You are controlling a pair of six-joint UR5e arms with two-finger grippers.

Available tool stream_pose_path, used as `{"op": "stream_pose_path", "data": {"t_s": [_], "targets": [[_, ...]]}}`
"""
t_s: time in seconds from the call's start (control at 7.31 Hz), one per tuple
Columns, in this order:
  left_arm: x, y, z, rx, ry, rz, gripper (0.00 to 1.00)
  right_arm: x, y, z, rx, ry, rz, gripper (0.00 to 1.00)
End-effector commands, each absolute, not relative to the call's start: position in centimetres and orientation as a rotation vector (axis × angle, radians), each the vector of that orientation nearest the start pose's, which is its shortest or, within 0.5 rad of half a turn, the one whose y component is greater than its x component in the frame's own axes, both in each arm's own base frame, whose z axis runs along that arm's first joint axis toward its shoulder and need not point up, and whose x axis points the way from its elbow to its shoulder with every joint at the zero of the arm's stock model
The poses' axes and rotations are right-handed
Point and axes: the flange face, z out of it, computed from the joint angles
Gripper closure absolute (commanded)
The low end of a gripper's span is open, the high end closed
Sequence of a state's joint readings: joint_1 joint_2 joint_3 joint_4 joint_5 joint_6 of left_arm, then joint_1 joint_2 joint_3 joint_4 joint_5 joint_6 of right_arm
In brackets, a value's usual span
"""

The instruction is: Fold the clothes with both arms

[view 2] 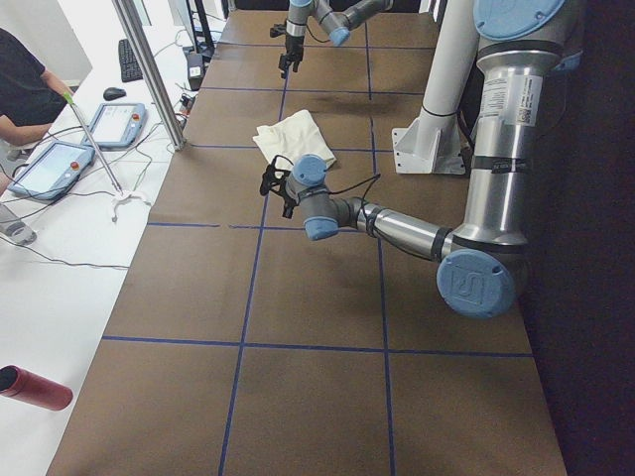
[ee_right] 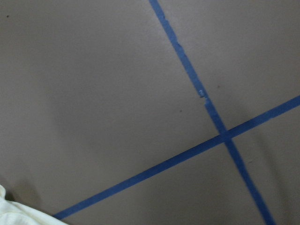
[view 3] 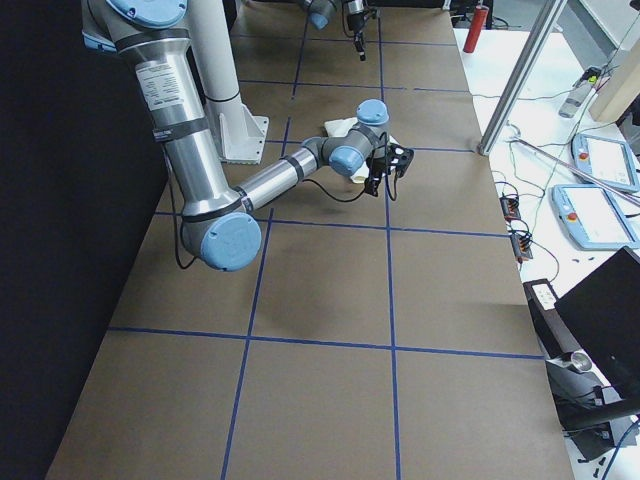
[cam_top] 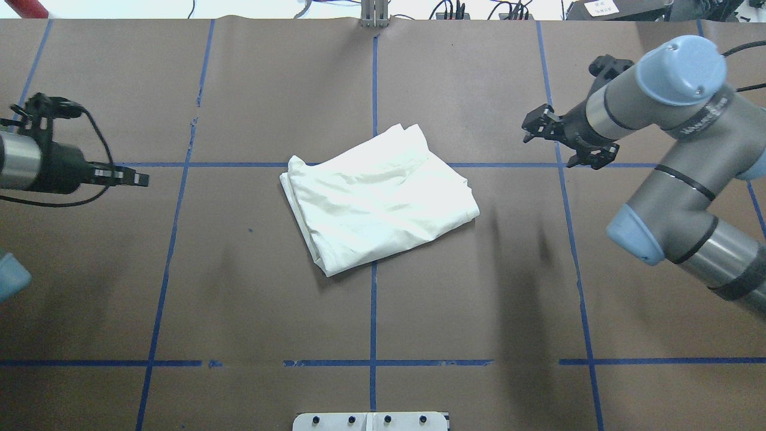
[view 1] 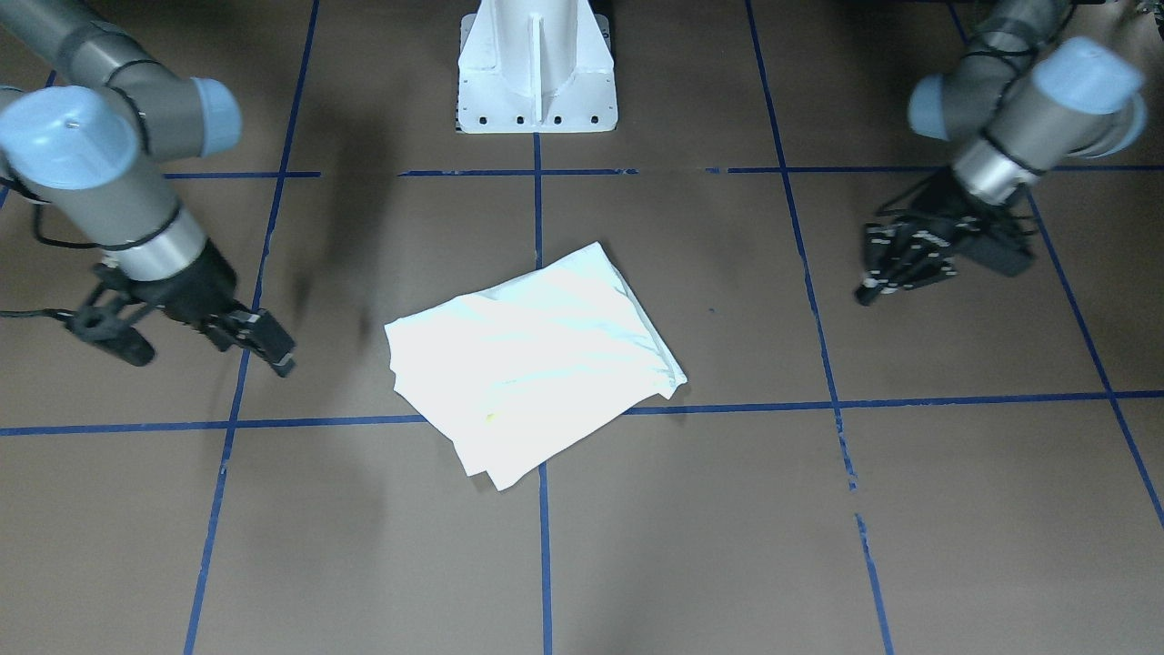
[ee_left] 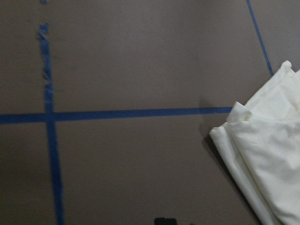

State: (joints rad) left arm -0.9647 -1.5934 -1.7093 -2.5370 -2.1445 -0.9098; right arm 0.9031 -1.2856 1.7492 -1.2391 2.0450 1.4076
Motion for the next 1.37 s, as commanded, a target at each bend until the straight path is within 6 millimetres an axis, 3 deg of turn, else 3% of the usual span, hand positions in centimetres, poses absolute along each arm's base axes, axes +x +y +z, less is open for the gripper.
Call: {"op": "stream_pose_path", "data": {"t_s": [0.0,0.27,0.41,0.55,0.68,0.82,1.23], "targets": [[13.0,-47.2,52.3,0.524,0.996,0.139,1.0,-20.0,-52.2,45.4,0.06,-0.865,0.362,0.0],[3.8,-49.1,54.4,0.537,0.832,0.219,1.0,-7.3,-50.4,52.6,0.092,-0.86,0.232,0.0],[0.1,-49.7,55.9,0.482,0.765,0.222,0.9,-2.6,-47.7,56.6,0.115,-0.835,0.162,0.0],[-1.5,-50.1,57.0,0.363,0.74,0.2,0.68,1.1,-44.7,60.1,0.111,-0.802,0.116,0.0],[-4.0,-50.9,56.3,0.337,0.716,0.24,0.38,3.9,-42.8,61.7,0.099,-0.807,0.068,0.0],[-4.2,-49.9,58.8,0.229,0.716,0.249,0.0,6.3,-42.0,62.5,0.071,-0.798,0.042,0.0],[-4.6,-46.6,59.2,0.214,0.719,0.225,0.0,5.4,-43.0,62.5,0.008,-0.78,0.019,0.0]]}}
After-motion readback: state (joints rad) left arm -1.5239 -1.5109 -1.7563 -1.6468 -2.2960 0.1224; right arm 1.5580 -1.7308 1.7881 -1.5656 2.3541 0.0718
